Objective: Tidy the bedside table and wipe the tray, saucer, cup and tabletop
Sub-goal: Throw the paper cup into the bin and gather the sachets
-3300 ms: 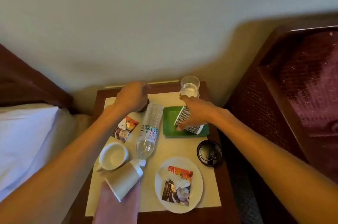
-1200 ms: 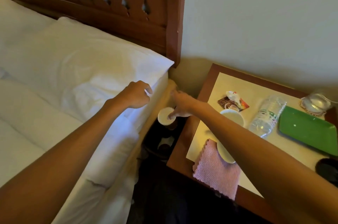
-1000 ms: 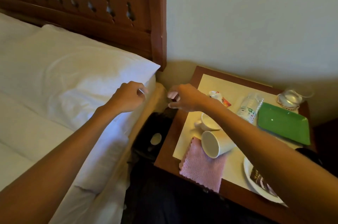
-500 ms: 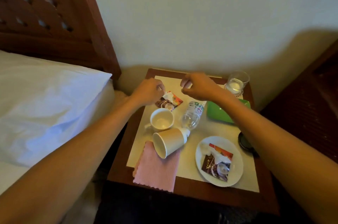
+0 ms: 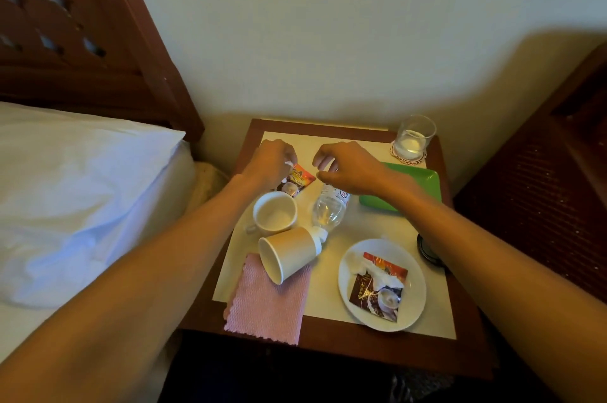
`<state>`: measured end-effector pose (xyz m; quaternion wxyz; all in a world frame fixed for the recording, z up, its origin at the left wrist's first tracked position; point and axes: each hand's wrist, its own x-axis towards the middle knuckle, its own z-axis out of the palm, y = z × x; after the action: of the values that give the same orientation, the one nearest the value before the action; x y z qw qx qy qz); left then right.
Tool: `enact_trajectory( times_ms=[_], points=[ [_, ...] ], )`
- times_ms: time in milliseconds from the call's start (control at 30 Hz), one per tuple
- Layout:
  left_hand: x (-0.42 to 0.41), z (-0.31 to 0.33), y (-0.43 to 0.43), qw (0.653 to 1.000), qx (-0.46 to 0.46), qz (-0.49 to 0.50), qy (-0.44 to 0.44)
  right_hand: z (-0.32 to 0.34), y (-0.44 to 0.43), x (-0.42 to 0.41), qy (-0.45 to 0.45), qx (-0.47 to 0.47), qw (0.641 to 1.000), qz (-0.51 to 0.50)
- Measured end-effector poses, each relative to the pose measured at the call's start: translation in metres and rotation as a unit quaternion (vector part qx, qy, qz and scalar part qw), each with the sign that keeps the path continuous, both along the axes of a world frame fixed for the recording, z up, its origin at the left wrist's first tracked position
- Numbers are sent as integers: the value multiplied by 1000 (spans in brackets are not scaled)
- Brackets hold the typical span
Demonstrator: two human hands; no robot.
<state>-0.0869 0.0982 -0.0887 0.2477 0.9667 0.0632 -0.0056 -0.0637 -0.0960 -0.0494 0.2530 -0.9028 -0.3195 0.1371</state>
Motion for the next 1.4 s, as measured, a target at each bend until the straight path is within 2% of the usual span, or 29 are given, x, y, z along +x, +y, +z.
enact_trajectory(
  times_ms=[133, 267, 433, 667, 833, 1000, 1200, 1300, 1400],
  points=[
    [-26, 28, 10, 996, -35, 8, -76, 17, 9, -31, 36, -5, 998, 52],
    [-71, 53, 20, 990, -58, 21, -128, 27, 15, -73, 27, -85, 993, 80],
    [-121, 84, 33, 985, -77, 40, -146, 14, 26, -116, 46, -201, 977, 47],
    [-163, 96, 44, 987, -82, 38, -133, 8, 38, -142, 67, -211, 975, -14],
    [-167, 94, 55, 985, -92, 35, -141, 20, 46, -136, 120, -222, 967, -30],
    [-171, 88, 74, 982, -110, 67, -140, 58, 63, -129, 124, -254, 959, 32],
    [-180, 64, 118, 974, -127, 145, -120, 89, 127, -125, 53, -207, 976, 48],
    [-188, 47, 138, 971, -118, 174, -115, 82, 161, -119, 26, -154, 987, 37],
    [-195, 21, 161, 964, -116, 217, -102, 64, 191, -113, 37, -106, 993, 17]
  ],
)
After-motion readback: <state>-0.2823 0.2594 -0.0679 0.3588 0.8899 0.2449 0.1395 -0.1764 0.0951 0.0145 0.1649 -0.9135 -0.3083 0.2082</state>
